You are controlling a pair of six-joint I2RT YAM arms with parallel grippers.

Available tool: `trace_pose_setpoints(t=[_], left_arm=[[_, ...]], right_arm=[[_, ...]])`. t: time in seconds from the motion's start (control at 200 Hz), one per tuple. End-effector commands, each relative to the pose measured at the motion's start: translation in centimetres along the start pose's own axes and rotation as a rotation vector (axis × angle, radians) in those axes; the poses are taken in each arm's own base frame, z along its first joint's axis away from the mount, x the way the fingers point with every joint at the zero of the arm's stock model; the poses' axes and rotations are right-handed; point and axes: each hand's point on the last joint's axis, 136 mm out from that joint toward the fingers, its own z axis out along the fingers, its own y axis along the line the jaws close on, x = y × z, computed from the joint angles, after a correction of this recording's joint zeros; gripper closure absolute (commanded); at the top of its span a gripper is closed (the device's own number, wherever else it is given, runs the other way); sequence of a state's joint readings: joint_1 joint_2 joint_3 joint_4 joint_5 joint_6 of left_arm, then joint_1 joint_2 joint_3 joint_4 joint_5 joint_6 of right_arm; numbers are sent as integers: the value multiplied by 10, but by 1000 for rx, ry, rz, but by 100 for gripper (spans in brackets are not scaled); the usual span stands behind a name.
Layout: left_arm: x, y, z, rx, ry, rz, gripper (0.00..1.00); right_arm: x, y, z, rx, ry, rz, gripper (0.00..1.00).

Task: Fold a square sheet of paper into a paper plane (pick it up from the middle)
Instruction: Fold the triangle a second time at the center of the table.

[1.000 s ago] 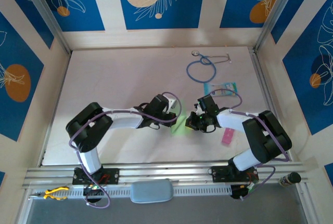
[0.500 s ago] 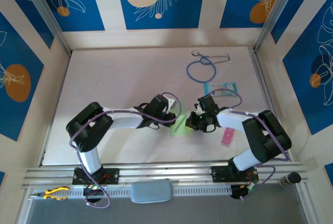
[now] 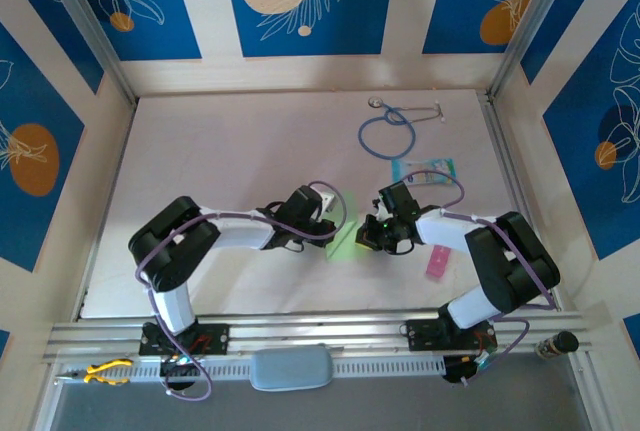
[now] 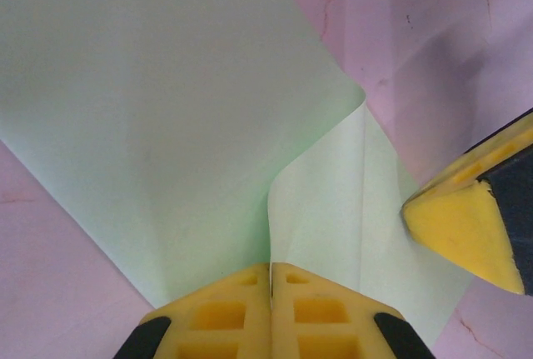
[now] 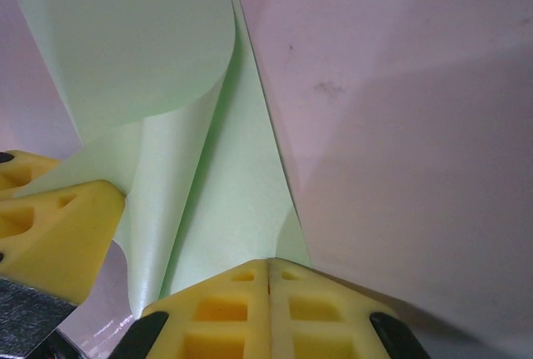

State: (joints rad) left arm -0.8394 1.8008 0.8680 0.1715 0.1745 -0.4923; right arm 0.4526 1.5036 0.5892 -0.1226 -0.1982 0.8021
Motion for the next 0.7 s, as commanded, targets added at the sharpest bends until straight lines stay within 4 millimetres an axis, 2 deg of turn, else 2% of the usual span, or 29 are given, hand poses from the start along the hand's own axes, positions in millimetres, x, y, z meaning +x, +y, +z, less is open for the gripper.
trace_pose_setpoints(t=[0.0, 0.695], left_arm=[[3, 11, 4, -25, -7, -14, 99], [6, 17, 7, -48, -10, -26, 98]], right_arm=[[11, -16, 6, 71, 40, 29, 100], [10, -17, 5, 80, 40, 30, 100]])
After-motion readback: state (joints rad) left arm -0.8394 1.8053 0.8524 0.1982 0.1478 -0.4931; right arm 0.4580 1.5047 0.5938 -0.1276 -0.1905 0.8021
